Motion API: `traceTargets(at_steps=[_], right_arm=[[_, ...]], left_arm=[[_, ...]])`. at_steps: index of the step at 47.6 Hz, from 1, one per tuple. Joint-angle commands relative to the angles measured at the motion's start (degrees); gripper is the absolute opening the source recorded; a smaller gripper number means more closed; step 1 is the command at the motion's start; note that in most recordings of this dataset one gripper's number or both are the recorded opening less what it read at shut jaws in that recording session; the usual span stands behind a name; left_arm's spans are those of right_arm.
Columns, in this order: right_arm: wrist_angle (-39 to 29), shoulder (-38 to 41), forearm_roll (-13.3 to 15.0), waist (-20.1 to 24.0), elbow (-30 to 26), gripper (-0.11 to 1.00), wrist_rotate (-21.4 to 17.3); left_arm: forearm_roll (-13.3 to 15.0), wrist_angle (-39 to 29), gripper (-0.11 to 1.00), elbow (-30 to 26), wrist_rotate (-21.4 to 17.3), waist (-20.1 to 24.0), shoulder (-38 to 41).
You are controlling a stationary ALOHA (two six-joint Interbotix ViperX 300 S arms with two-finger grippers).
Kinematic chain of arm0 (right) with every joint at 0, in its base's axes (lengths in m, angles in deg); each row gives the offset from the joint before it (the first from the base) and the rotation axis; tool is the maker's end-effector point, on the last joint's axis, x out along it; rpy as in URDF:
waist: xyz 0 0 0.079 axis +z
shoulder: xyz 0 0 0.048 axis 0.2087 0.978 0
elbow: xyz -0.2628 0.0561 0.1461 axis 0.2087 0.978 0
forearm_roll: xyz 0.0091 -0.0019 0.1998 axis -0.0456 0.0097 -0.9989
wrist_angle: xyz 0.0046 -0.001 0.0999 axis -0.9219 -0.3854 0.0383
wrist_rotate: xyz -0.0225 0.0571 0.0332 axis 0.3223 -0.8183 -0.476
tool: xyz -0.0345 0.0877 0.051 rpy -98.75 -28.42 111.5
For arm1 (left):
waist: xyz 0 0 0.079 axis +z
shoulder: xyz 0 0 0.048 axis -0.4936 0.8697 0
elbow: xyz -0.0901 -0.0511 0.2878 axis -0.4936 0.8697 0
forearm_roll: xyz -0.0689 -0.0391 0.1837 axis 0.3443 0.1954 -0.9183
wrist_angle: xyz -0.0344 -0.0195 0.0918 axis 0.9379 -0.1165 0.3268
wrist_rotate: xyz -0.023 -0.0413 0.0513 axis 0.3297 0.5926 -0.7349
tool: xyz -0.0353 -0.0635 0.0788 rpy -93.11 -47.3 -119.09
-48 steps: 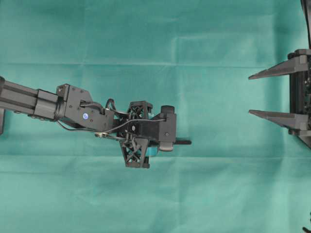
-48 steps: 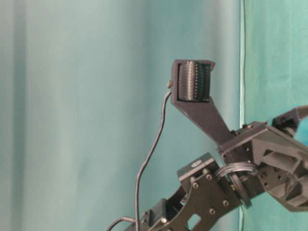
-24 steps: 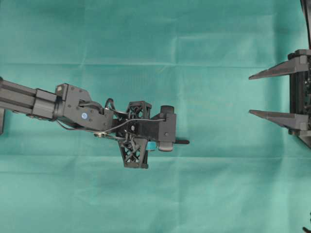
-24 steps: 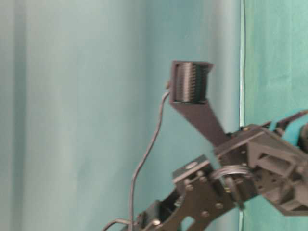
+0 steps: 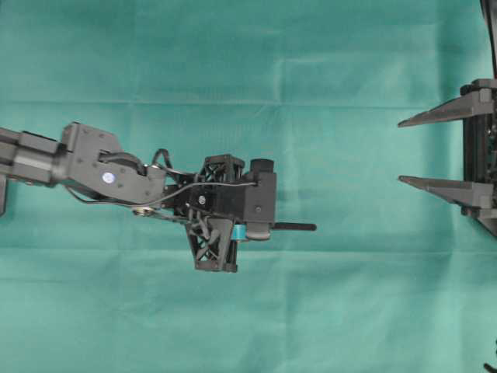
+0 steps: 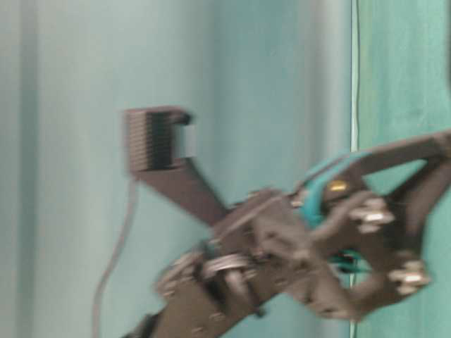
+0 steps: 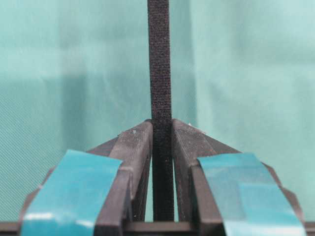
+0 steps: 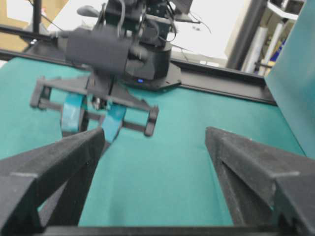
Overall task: Peel off the Velcro with your right arm.
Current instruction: 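Lift the strap with the left gripper and rotate it upright, then move the right gripper toward the strap's free end held by left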
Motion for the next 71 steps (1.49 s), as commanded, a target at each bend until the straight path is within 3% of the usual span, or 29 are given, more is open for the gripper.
traceTargets(at_steps=[1,22,37,47,61,71], right_arm=[[0.62,0.44,0.09,-0.09,-0.7,0.63,0.0],[1.32,0.79,0.09,-0.09,-0.88,0.63,0.09],[1.85,2.11,0.18,-0.09,-1.41,0.63,0.35],[3.96,3.52,4.13,-0.09,-2.02,0.63,0.53],[4.31,8.88,8.53,-0.09,-5.45,0.63,1.05],[5.45,13.27,10.02,-0.09,-8.09,0.63,4.66]], left_arm=[[-0.09,0.35,0.1,-0.44,-0.09,-0.79,-4.57],[-0.09,-1.41,0.1,2.02,-0.26,-1.58,-15.73],[-0.09,-1.23,0.1,4.22,-0.18,-1.05,-18.72],[0.09,0.18,0.1,5.27,0.44,-0.62,-19.86],[0.09,6.5,0.1,9.93,9.84,2.64,-23.47],[0.09,14.33,0.1,14.5,15.64,3.78,-26.89]])
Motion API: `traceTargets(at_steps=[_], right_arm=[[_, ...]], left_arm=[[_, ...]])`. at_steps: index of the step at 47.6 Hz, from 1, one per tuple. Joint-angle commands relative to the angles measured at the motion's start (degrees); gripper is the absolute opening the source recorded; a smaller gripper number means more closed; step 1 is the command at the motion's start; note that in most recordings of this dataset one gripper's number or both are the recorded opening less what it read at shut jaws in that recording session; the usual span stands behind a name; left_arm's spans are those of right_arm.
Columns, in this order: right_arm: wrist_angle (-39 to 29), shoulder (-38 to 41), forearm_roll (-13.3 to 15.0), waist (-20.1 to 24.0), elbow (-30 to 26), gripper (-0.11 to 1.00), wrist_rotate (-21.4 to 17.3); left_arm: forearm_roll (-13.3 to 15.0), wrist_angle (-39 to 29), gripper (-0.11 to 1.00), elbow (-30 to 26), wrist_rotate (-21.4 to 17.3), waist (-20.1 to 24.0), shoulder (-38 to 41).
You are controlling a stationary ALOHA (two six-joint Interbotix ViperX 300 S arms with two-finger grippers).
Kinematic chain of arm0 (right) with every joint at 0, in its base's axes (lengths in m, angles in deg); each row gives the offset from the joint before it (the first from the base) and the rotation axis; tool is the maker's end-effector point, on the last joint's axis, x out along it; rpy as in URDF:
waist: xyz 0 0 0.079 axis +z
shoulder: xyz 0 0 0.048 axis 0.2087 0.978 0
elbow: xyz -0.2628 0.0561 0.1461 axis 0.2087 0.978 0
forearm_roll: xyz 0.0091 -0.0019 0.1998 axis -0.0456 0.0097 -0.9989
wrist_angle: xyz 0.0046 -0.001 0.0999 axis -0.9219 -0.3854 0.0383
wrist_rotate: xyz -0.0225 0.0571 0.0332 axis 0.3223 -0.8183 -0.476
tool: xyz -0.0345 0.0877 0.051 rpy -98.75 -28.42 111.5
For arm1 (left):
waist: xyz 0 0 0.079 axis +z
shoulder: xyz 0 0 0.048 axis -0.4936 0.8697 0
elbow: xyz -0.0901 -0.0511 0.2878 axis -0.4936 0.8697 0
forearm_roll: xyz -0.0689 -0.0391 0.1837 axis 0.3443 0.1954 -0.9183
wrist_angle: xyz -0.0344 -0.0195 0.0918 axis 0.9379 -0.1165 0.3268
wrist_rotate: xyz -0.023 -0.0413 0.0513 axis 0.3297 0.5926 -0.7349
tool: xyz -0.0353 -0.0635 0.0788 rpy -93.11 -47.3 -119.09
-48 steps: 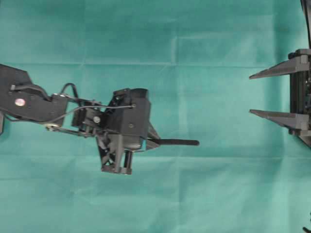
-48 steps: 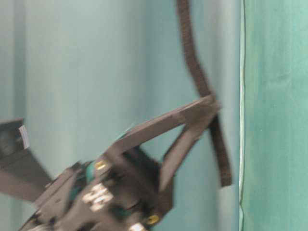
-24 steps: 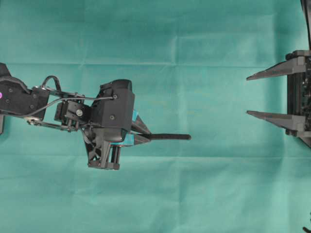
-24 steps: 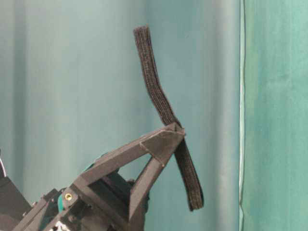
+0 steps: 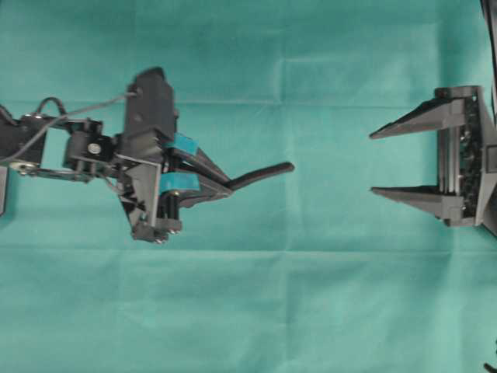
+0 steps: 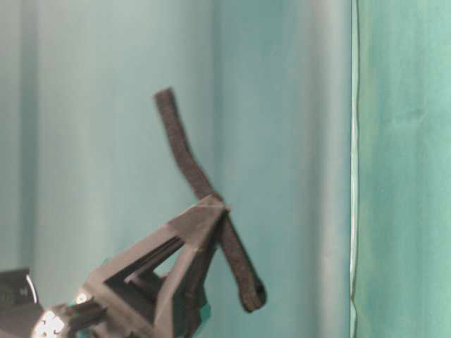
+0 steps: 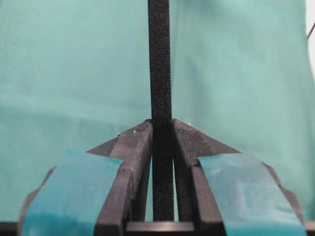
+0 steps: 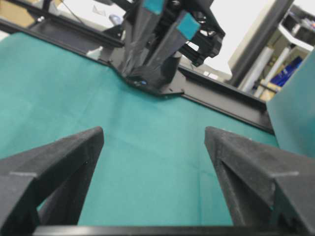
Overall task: Peel off the Velcro with your right arm.
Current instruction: 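Move the right gripper toward the strap's free end held by left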
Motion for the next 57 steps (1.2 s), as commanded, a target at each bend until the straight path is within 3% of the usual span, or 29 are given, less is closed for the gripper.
traceTargets(at_steps=[1,11,29,42,57], right_arm=[[1.05,1.85,0.26,-0.09,-2.55,0.63,1.67],[2.37,6.59,0.35,-0.09,-5.54,0.63,10.2],[5.71,15.47,0.0,-0.09,-10.9,0.63,22.94],[7.82,18.02,0.0,-0.44,-12.48,0.63,25.75],[8.53,20.74,0.0,-1.14,-13.8,0.63,26.1]], left_arm=[[0.09,4.04,0.1,0.97,1.49,0.26,-2.64],[0.09,9.67,0.1,4.13,4.39,0.35,-3.87],[0.18,12.13,0.1,5.1,7.38,0.35,-3.87],[0.18,12.74,0.1,5.54,7.82,0.35,-3.96],[0.26,12.74,0.1,5.71,7.91,0.35,-3.87]])
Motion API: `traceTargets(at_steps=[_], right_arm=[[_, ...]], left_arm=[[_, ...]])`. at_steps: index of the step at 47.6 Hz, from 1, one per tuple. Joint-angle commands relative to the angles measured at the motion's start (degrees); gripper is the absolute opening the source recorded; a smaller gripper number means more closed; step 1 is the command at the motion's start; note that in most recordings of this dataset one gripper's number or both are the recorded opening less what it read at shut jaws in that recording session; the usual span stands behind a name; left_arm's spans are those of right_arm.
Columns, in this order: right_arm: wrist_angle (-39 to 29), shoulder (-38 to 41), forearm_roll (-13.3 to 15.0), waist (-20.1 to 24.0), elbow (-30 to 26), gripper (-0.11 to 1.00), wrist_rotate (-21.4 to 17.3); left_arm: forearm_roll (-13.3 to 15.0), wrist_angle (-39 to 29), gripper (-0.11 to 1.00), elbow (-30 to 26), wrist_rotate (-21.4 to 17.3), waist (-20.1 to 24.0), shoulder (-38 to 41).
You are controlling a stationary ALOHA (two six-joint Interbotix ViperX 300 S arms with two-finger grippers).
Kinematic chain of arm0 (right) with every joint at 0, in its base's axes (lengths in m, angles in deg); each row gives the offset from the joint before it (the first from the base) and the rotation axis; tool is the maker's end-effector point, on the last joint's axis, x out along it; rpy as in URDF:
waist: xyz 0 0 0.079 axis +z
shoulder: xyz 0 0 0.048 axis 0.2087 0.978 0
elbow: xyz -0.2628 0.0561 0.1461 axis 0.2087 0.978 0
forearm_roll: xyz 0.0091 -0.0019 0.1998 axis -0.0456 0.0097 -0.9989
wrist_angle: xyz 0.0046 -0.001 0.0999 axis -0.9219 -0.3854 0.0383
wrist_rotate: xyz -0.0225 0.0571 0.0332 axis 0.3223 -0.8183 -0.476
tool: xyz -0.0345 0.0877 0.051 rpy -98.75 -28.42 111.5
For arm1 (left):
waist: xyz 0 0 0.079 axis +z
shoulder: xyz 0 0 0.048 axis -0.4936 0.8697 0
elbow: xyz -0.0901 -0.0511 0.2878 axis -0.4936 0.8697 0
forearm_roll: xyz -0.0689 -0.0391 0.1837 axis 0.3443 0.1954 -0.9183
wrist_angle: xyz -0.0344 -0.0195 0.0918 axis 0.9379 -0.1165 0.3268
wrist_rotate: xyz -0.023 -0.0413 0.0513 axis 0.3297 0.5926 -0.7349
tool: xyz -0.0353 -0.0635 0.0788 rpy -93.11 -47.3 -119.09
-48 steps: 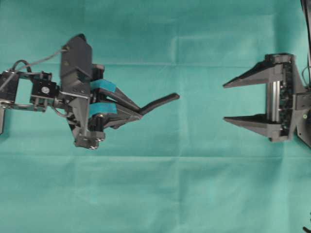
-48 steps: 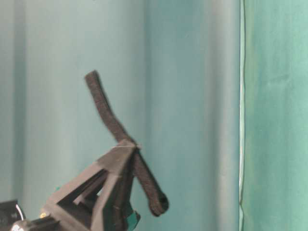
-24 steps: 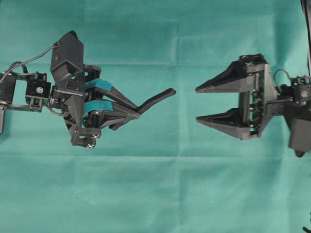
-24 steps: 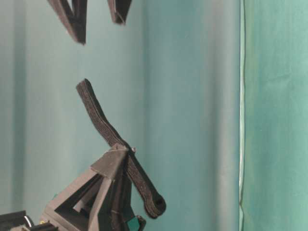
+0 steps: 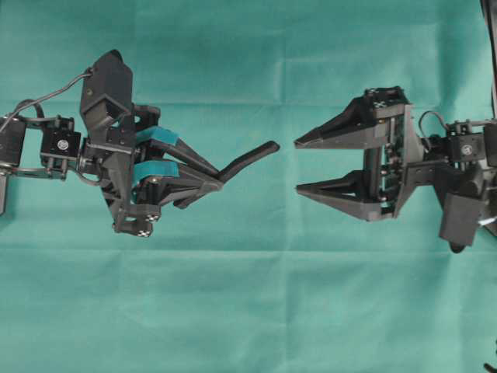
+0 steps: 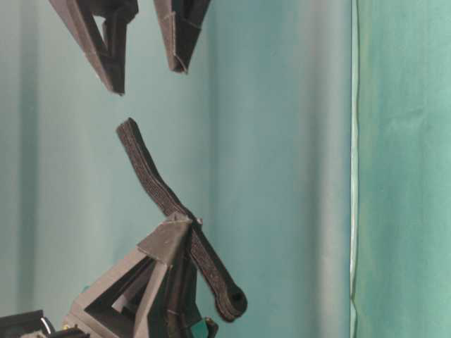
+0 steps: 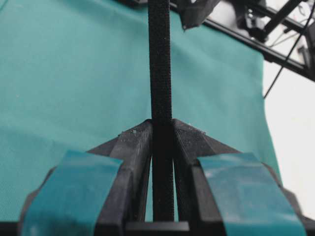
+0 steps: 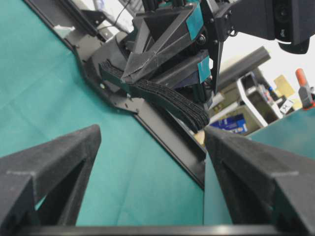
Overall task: Peel off the Velcro with your right arm.
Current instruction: 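Move the right gripper toward the strap's free end held by left, then close the right gripper on the strap's free end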
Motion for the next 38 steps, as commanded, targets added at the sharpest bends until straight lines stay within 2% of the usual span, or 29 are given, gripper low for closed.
traceTargets(at_steps=[1,25,29,38], right_arm=[[0.62,0.26,-0.18,-0.44,-1.67,0.63,0.0],[1.23,2.81,-0.18,-0.79,-3.34,0.62,1.14],[1.58,2.99,-0.18,-0.79,-3.25,0.56,1.23],[2.29,2.99,-0.18,-0.88,-3.34,0.28,1.32]], left_arm=[[0.09,0.53,0.1,-0.62,0.0,0.18,-1.05],[0.09,0.53,0.1,-0.26,0.0,0.18,-1.05],[0.09,0.62,0.1,-0.26,0.0,0.18,-1.05],[0.09,0.53,0.1,-0.18,0.0,0.18,-1.05]])
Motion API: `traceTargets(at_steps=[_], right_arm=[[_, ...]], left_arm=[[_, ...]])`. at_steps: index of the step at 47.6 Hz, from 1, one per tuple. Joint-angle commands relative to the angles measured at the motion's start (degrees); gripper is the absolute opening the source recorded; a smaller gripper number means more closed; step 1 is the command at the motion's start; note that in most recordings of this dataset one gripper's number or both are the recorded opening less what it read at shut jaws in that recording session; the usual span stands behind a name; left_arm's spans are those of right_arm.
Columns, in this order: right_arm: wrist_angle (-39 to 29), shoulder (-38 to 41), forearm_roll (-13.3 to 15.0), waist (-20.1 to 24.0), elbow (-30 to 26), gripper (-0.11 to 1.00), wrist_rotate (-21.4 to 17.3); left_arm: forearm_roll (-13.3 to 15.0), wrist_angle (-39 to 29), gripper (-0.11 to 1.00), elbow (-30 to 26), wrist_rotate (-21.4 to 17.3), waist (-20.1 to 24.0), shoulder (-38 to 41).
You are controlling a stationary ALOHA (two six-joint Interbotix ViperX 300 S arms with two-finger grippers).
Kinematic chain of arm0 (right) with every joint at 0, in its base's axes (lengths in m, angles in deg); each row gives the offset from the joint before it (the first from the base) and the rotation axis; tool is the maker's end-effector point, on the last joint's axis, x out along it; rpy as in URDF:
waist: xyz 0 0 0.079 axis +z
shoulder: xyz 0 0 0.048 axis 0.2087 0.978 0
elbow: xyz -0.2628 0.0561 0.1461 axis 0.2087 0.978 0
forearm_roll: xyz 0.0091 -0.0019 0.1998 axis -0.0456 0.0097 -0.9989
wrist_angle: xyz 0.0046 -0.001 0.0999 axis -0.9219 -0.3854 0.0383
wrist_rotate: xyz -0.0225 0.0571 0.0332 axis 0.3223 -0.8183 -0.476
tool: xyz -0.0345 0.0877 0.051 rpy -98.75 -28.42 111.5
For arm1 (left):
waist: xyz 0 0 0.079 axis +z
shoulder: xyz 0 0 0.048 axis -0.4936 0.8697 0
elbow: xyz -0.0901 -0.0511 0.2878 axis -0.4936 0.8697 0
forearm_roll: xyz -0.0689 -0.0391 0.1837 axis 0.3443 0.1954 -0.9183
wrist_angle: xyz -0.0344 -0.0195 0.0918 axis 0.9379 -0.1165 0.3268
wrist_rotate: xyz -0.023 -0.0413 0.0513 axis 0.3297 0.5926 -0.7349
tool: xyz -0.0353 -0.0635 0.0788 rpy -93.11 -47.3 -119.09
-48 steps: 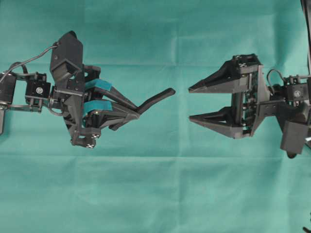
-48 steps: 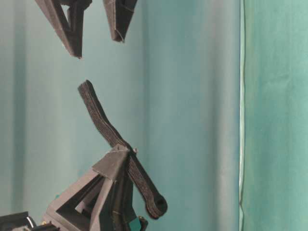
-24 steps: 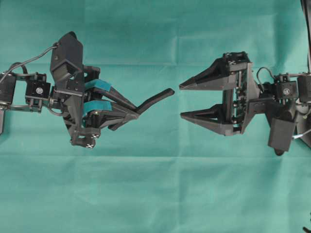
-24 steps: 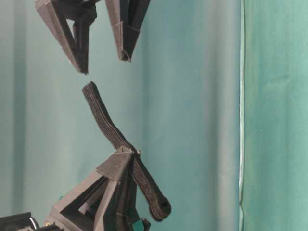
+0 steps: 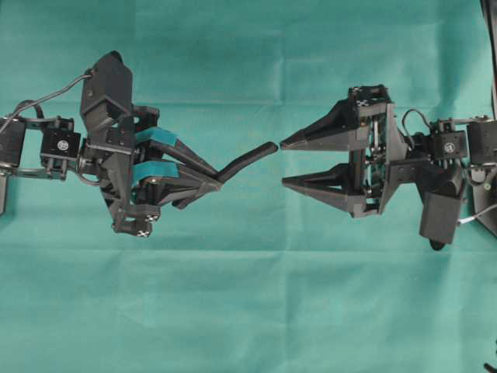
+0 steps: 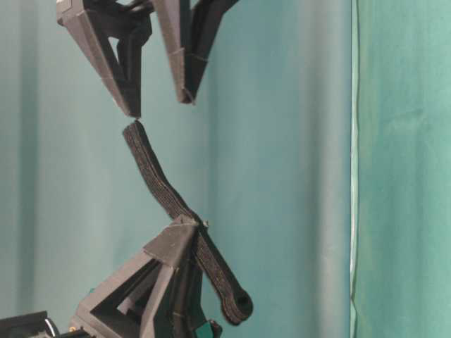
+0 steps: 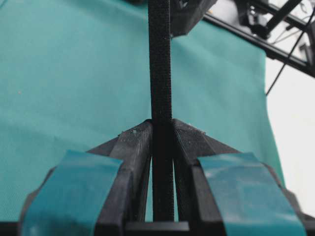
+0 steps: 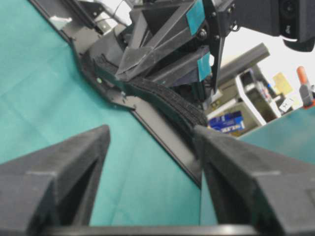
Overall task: Peel off the Velcro with your right arm.
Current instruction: 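Close the right gripper on the strap's free end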
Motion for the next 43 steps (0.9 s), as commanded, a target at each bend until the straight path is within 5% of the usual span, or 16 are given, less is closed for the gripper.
traceTargets(at_steps=[1,30,43], right_arm=[[1.05,-0.35,-0.18,-0.18,-1.41,0.27,0.09],[3.78,1.23,-0.26,-1.67,-2.29,0.23,0.18],[4.66,1.23,-0.26,-1.67,-1.85,0.04,0.26]], left_arm=[[0.09,0.53,0.1,-0.53,0.0,0.18,-1.05],[0.09,0.53,0.1,-0.44,0.0,0.18,-0.7],[0.09,1.14,0.1,-0.35,0.0,0.18,-0.7]])
